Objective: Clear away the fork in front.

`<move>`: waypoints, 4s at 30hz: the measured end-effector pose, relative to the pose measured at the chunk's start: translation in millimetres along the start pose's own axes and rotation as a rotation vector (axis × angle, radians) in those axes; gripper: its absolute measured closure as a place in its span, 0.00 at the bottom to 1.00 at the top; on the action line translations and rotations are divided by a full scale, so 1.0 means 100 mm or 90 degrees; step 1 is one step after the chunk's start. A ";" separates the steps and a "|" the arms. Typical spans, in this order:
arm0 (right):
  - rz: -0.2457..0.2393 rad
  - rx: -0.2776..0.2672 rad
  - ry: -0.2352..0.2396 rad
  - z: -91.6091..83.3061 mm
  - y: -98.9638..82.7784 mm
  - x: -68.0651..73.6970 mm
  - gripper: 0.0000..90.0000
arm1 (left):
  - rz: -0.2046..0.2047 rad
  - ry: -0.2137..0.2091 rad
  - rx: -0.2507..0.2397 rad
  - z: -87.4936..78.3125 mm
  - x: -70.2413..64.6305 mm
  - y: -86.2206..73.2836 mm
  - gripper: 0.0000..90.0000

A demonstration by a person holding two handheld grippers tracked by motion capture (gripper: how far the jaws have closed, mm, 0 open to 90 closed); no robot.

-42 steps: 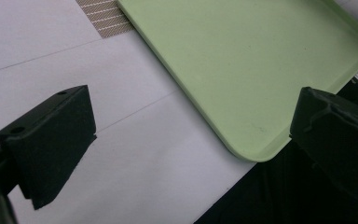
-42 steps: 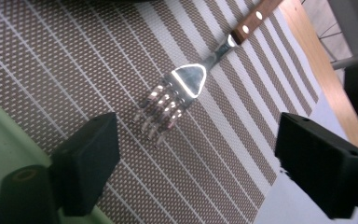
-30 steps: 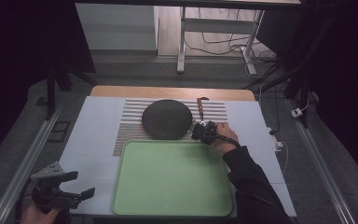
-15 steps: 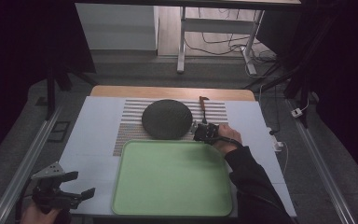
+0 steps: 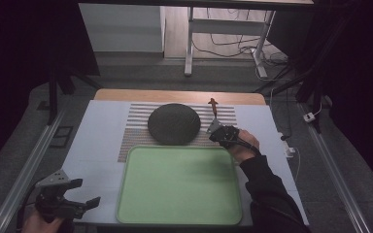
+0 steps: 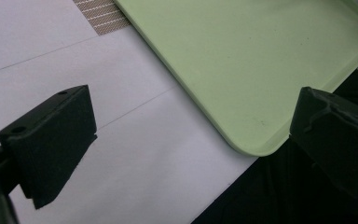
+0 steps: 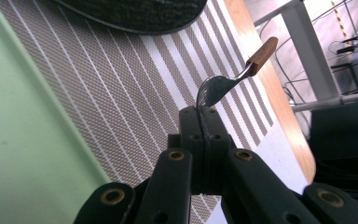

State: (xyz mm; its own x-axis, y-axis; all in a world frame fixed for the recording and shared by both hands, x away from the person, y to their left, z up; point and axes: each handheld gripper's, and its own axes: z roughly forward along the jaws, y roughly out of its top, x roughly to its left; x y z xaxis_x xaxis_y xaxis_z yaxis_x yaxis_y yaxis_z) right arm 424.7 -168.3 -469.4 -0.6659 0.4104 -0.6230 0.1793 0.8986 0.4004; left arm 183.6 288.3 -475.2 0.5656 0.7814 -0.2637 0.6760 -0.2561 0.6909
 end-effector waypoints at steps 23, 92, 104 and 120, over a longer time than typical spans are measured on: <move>0.221 -0.205 0.192 -0.73 -0.23 -0.03 1.00 | 0.013 -0.028 0.000 0.00 0.00 0.00 0.00; 0.136 -0.375 0.597 -1.39 -0.37 0.69 1.00 | 0.426 -0.194 0.126 1.37 -0.66 1.40 0.06; 0.066 -0.391 0.652 -1.42 -0.32 0.72 1.00 | 0.543 -0.238 0.167 1.43 -0.74 1.36 0.55; 0.052 -0.384 0.653 -1.38 -0.35 0.72 0.96 | 0.666 -0.310 0.217 1.44 -0.85 1.25 0.87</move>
State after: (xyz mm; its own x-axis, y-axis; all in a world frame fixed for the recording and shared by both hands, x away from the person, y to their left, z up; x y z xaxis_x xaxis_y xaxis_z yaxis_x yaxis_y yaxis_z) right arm 270.3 -191.1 -435.8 -0.9857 -0.0990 0.1366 0.0611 0.5450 0.8362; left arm 287.5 107.9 -463.2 0.9842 -0.1724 0.0407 -0.1677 -0.8321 0.5287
